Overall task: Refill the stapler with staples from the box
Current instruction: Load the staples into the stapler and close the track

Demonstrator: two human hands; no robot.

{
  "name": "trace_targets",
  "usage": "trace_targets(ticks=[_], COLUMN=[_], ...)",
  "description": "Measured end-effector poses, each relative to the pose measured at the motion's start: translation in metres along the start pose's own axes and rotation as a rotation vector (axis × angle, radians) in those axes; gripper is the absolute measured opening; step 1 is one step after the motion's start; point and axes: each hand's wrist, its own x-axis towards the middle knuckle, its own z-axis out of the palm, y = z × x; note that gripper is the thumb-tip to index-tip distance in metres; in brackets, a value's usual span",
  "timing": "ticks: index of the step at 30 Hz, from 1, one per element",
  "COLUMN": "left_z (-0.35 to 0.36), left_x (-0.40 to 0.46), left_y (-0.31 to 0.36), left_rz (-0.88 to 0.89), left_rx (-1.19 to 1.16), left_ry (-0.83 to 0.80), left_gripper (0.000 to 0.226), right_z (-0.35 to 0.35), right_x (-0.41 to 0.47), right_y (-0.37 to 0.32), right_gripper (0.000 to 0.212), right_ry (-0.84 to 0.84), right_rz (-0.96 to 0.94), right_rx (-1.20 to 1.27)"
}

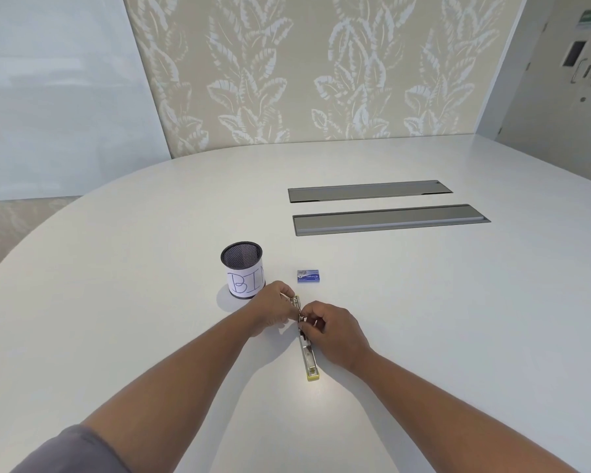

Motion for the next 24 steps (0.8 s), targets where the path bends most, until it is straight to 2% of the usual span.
trace_targets(ticks=[12,24], left_z=[0.004,0.004], left_x=[0.008,0.014], left_y=[-0.004,-0.003], left_rz=[0.029,-0.008], left_rx=[-0.049,-0.159], left_ry=[0.111,0.135], left_gripper=[0.017,0.01], right_z=[0.001,0.002], right_x=[0.001,0.001], right_y=[0.001,0.002], right_gripper=[0.011,0.018], right_ry=[-0.002,-0.003], right_rz=[-0.024,-0.034], right_rx=[0.002,-0.007])
